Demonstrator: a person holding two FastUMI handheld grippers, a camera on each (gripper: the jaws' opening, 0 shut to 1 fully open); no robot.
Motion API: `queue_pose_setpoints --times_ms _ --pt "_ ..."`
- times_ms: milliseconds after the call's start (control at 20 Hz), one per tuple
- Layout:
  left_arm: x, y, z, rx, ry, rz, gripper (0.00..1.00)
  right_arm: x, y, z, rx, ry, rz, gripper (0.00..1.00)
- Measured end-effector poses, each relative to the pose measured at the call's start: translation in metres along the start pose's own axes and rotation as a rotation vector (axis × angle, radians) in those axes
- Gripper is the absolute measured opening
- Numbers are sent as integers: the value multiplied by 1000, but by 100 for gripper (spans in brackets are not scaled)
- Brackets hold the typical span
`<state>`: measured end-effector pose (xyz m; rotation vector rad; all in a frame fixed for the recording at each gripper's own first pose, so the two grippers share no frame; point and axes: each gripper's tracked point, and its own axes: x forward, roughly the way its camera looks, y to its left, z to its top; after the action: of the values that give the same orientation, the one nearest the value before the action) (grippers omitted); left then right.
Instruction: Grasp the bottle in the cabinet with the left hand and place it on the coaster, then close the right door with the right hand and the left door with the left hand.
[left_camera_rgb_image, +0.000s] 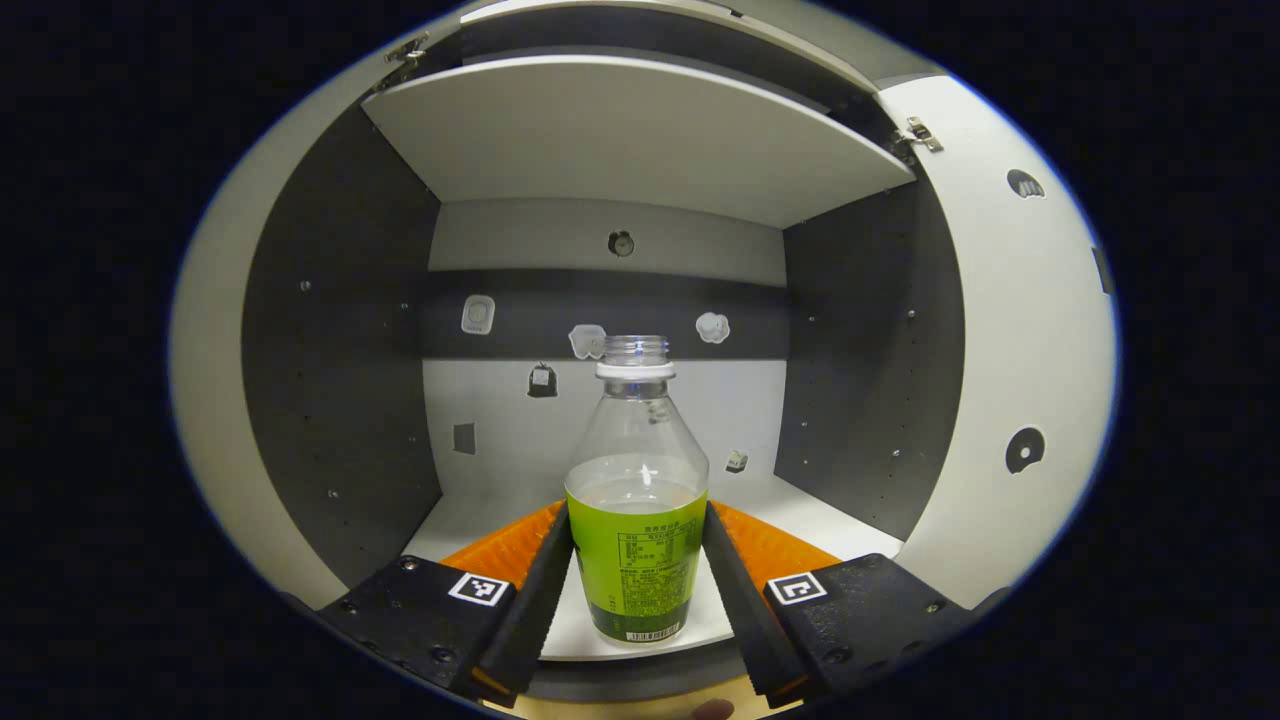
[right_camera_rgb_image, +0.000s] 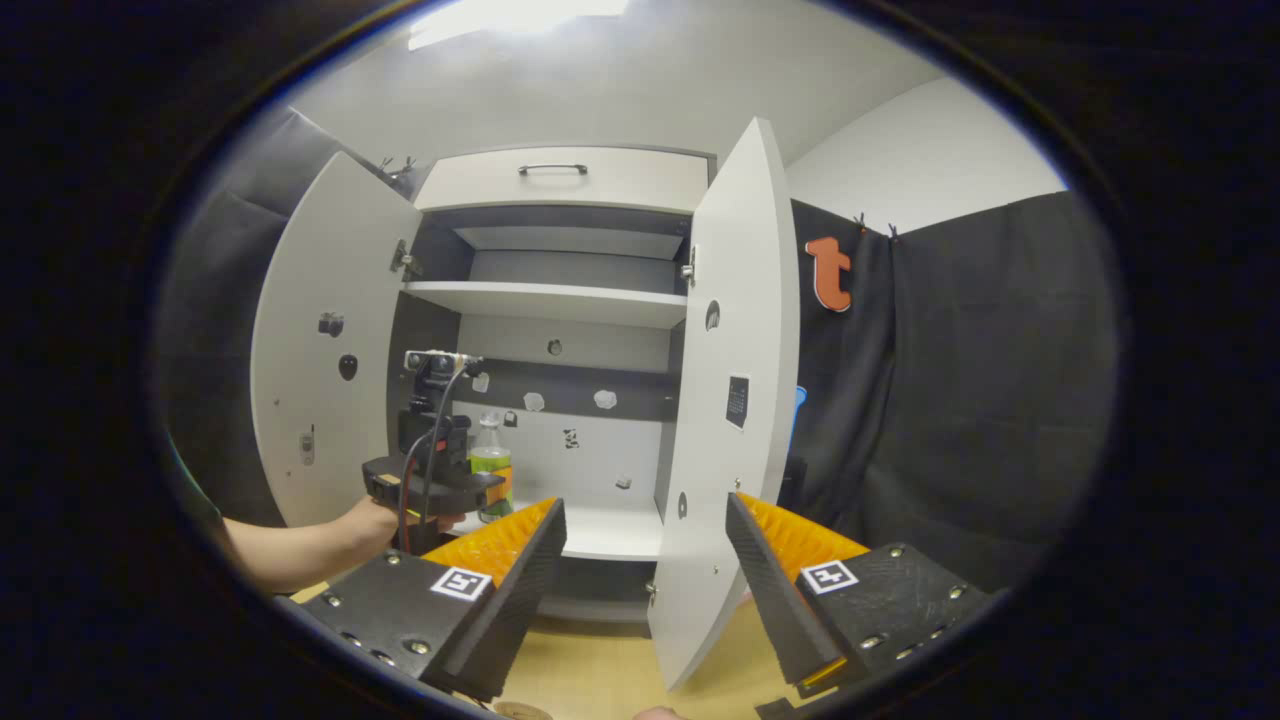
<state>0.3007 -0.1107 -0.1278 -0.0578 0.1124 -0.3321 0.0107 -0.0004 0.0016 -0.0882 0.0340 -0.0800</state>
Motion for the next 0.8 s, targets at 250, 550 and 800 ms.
queue_pose_setpoints --times_ms 250,550,800 --pt "-49 -6 23 3 -38 6 79 -13 3 4 14 -21 41 93" --pt "-108 -13 33 26 -81 40 79 -37 8 0 17 -58 92 93" --pt "-158 -33 29 38 -193 9 79 -42 19 -11 60 -71 143 94"
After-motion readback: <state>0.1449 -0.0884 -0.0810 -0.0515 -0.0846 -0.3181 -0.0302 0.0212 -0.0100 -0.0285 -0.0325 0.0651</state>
